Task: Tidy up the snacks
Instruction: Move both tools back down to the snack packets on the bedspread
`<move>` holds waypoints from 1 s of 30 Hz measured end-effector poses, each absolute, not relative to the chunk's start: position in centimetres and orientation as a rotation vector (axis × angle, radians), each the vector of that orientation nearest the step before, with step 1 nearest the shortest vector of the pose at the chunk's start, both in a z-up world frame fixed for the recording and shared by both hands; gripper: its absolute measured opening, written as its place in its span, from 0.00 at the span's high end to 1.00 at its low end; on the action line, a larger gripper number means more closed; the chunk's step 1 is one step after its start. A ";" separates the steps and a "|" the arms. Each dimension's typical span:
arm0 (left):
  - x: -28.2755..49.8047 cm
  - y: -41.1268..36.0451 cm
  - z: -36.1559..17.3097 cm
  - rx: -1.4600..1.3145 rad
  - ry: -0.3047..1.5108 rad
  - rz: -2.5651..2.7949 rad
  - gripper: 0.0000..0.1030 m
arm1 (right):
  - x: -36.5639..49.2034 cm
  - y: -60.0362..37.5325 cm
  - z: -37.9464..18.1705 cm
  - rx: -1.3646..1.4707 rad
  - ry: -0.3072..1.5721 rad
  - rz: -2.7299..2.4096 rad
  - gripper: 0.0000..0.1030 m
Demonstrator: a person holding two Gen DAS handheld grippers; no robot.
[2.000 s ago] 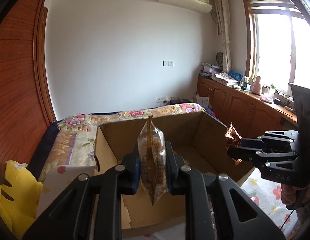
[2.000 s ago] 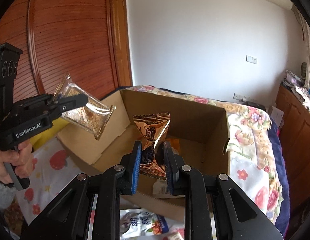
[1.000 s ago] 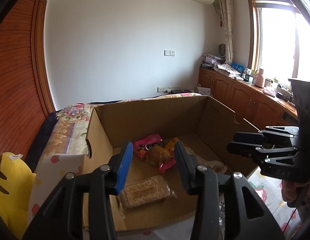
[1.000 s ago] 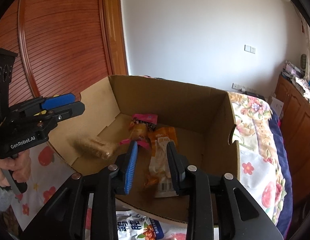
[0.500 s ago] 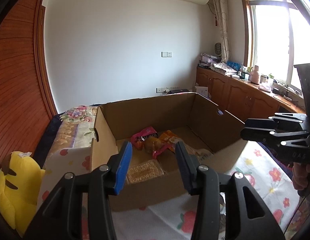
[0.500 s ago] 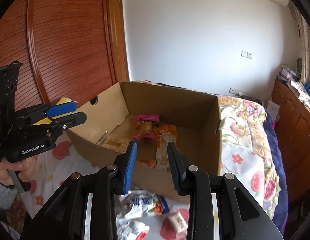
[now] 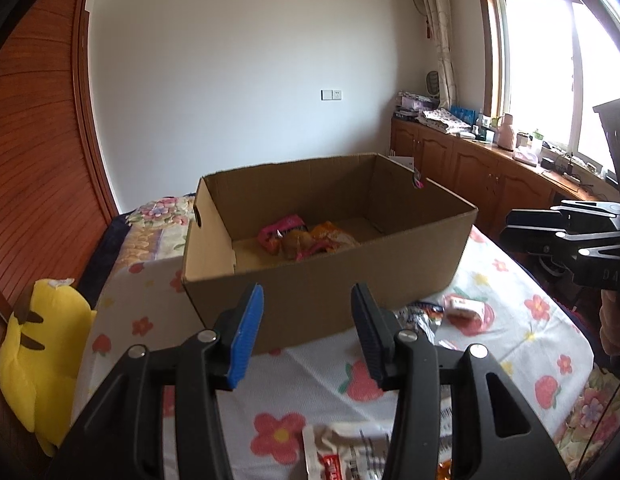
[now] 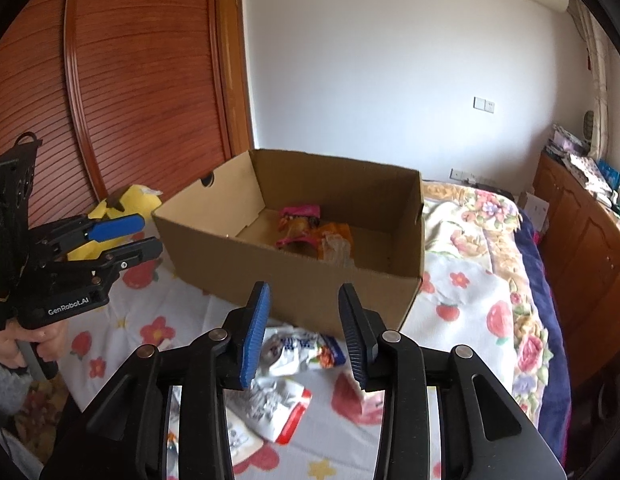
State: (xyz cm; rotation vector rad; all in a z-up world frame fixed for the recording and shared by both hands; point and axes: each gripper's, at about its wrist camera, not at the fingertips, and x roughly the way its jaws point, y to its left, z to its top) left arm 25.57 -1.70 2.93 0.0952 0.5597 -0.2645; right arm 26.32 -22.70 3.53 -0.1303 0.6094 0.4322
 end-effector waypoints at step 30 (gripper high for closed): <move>20.8 -0.9 -4.8 0.047 0.691 -0.267 0.55 | 24.7 -21.5 -6.0 -0.090 0.813 0.455 0.46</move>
